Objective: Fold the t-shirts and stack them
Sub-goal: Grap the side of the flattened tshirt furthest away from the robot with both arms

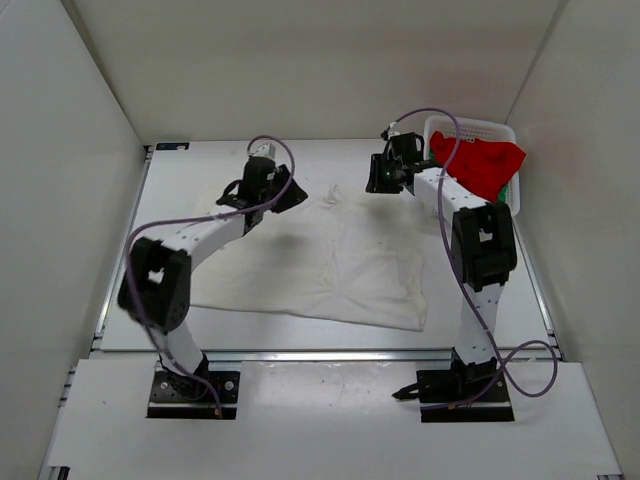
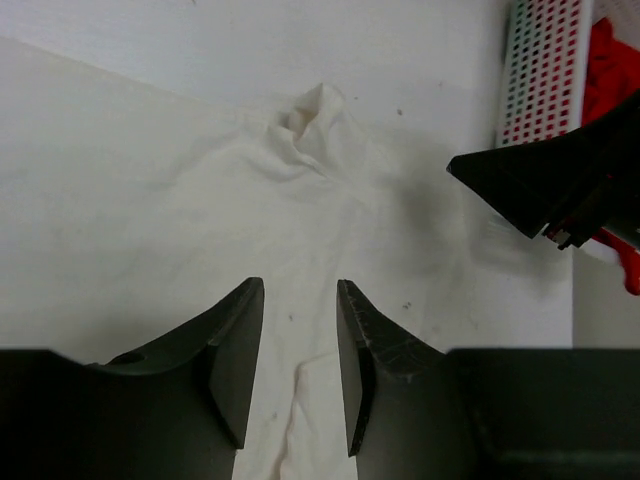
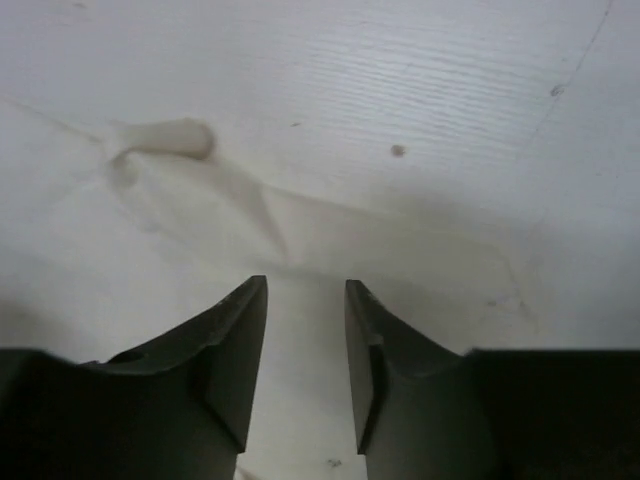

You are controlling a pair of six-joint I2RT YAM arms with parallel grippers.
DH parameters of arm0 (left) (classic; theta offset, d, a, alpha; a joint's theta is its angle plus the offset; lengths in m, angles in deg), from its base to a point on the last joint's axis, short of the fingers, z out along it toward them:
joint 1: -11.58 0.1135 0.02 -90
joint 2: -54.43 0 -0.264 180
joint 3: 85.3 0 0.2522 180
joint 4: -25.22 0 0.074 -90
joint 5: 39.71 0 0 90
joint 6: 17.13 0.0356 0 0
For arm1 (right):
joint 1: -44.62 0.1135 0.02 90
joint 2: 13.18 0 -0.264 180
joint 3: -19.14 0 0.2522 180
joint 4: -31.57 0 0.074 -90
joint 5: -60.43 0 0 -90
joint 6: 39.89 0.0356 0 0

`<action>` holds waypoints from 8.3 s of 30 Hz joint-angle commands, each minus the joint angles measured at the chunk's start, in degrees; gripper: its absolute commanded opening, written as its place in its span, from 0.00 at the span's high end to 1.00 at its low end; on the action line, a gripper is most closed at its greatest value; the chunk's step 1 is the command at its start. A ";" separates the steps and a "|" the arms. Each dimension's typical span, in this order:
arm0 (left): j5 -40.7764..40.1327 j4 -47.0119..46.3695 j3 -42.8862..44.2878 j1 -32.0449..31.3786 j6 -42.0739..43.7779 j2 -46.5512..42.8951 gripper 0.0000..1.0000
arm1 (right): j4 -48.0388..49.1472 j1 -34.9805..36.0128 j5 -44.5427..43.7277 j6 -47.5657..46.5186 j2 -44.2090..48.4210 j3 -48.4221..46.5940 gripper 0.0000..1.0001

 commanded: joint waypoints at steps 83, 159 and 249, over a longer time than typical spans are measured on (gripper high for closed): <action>15.56 -4.34 -23.61 8.67 1.73 -14.47 0.41 | 8.28 5.70 15.18 3.64 5.51 20.62 0.54; 13.81 -8.82 -25.72 10.96 -4.42 -16.22 0.46 | 19.00 22.66 7.98 29.83 32.49 56.13 0.79; -17.93 34.24 59.01 27.56 19.48 49.87 0.51 | 7.93 -8.63 13.60 10.94 -0.82 1.02 1.00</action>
